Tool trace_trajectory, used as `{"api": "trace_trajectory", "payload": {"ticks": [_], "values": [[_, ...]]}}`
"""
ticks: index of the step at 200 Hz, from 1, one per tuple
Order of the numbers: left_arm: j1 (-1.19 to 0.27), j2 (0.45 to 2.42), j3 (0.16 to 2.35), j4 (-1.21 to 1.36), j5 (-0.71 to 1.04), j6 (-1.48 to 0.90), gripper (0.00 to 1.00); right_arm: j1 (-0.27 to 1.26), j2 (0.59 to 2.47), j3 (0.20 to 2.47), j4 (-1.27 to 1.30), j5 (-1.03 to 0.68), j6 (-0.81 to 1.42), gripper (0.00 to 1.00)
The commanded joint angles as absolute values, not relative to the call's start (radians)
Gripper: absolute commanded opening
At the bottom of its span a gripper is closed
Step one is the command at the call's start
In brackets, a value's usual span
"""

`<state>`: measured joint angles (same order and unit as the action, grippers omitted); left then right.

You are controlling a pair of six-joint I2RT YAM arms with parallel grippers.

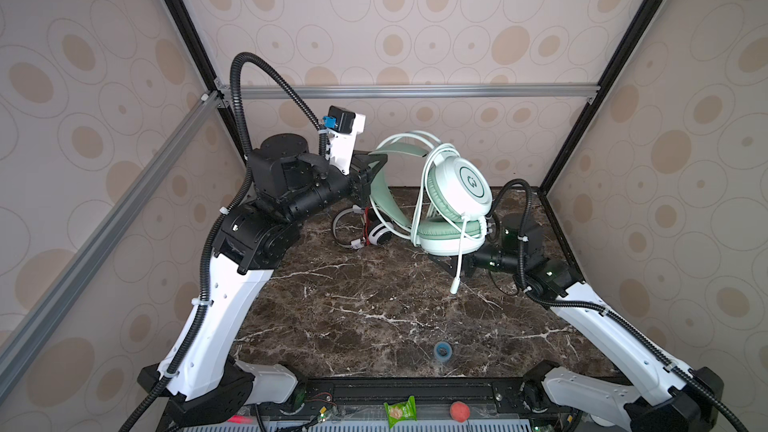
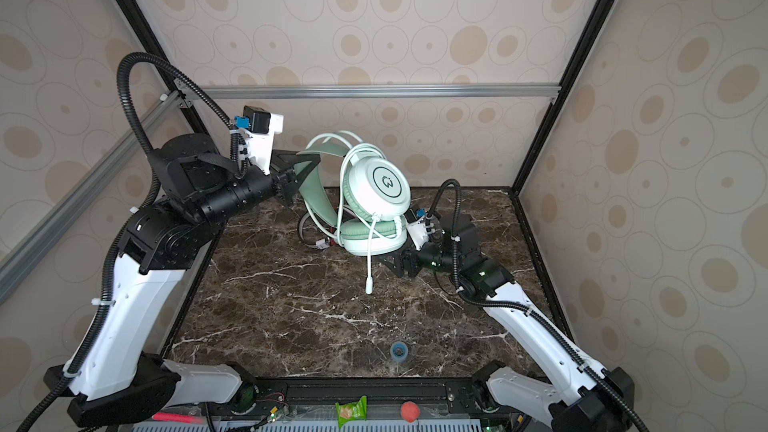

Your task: Wrap the headphones

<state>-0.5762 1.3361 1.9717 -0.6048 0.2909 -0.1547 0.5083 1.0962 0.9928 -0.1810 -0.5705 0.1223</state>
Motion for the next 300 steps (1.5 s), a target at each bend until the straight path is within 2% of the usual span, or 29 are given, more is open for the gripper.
{"api": "trace_trajectory", "payload": {"ticks": [1, 37, 79, 149, 178, 236, 272, 300], "values": [[-0.582, 1.337, 2.046, -0.494, 0.318, -0.219, 0.00, 0.515, 1.121, 1.016, -0.119, -0.564, 0.109, 0.77], [-0.581, 1.352, 2.069, -0.468, 0.333, -0.232, 0.00, 0.516, 1.146, 0.999, -0.104, -0.545, 0.102, 0.74], [-0.583, 1.357, 2.093, -0.456, 0.338, -0.248, 0.00, 0.515, 1.136, 0.964, -0.118, -0.549, 0.102, 0.63], [-0.582, 1.385, 2.146, -0.471, 0.342, -0.253, 0.00, 0.518, 1.158, 0.959, -0.095, -0.551, 0.122, 0.53], [-0.582, 1.384, 2.137, -0.471, 0.334, -0.256, 0.00, 0.520, 1.168, 0.963, -0.113, -0.548, 0.109, 0.44], [-0.581, 1.395, 2.145, -0.497, 0.308, -0.252, 0.00, 0.525, 1.152, 0.967, -0.207, -0.501, 0.051, 0.43], [-0.581, 1.398, 2.143, -0.494, 0.308, -0.250, 0.00, 0.527, 1.118, 0.965, -0.264, -0.431, -0.008, 0.32], [-0.581, 1.404, 2.141, -0.490, 0.309, -0.252, 0.00, 0.528, 1.124, 0.969, -0.272, -0.420, -0.010, 0.15]]}}
